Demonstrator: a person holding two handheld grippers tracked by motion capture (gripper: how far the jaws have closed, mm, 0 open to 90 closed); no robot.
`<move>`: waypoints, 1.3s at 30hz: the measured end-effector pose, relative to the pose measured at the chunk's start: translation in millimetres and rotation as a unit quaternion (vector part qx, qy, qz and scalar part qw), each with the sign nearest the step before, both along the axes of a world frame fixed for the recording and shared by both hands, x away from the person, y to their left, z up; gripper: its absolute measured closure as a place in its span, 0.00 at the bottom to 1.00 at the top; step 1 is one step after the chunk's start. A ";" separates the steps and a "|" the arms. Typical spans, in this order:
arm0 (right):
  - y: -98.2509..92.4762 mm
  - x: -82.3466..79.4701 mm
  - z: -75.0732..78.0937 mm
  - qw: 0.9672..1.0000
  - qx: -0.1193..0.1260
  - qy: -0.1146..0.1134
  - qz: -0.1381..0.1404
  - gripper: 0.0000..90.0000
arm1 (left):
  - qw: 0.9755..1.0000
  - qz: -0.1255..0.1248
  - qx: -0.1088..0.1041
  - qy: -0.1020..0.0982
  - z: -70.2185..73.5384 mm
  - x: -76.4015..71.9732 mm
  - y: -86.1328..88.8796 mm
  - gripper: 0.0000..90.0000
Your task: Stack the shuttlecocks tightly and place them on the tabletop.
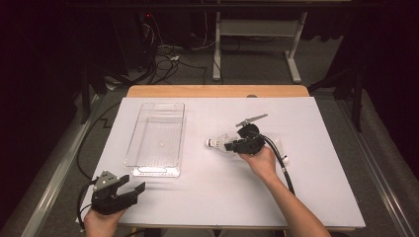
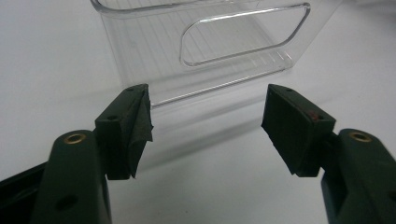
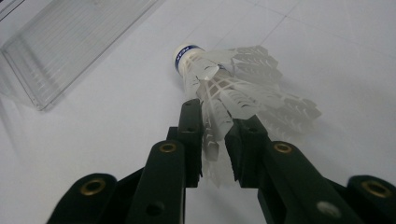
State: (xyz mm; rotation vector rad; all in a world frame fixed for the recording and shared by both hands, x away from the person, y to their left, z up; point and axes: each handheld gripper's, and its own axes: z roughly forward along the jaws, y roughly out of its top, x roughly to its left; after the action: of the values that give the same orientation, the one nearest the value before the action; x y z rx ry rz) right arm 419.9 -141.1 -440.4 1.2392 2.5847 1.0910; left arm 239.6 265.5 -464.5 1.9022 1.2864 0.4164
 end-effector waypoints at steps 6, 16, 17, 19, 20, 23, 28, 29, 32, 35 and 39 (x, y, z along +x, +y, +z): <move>-1.7 -2.0 0.7 1.000 -0.006 -0.005 -0.003 0.78 | 1.000 0.002 -0.002 -0.004 0.9 -0.8 0.9 0.38; -7.3 -5.4 0.6 1.000 -0.006 -0.009 -0.007 0.69 | 1.000 0.002 -0.004 -0.003 0.7 -0.6 1.0 0.38; -7.8 -5.6 1.0 1.000 -0.007 -0.009 -0.007 0.69 | 1.000 0.002 -0.004 -0.003 0.6 -0.5 0.9 0.38; -8.5 -5.9 2.0 1.000 -0.007 -0.013 -0.006 0.68 | 1.000 0.002 -0.004 -0.003 0.7 -0.6 0.6 0.38; -8.7 -6.4 2.5 1.000 -0.006 -0.012 -0.007 0.68 | 1.000 0.002 -0.004 -0.004 0.6 -0.6 0.5 0.38; -9.4 -7.3 3.2 1.000 -0.007 -0.012 -0.006 0.67 | 1.000 0.002 -0.005 -0.004 0.7 -0.6 1.0 0.38; -9.9 -11.0 5.1 1.000 -0.013 -0.022 -0.008 0.65 | 1.000 0.002 -0.004 -0.004 0.7 -0.7 0.9 0.38; -10.3 -11.7 5.5 1.000 -0.012 -0.022 -0.008 0.65 | 1.000 0.002 -0.003 -0.003 0.8 -0.7 0.9 0.38; -13.3 -13.6 7.1 1.000 -0.010 -0.025 -0.010 0.64 | 1.000 0.003 -0.003 -0.004 0.9 -0.8 0.7 0.38; -16.7 -14.8 8.2 1.000 -0.009 -0.027 -0.014 0.64 | 1.000 0.003 -0.003 -0.004 0.9 -0.8 0.7 0.38; -22.3 -16.9 8.5 0.999 -0.008 -0.028 -0.017 0.64 | 1.000 0.004 -0.002 -0.005 0.9 -1.0 0.3 0.38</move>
State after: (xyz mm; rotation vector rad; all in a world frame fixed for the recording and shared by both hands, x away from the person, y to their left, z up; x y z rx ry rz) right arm 402.9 -163.4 -431.9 1.2273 2.5160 1.0811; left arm 238.6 265.9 -463.6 1.8893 1.2881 0.4275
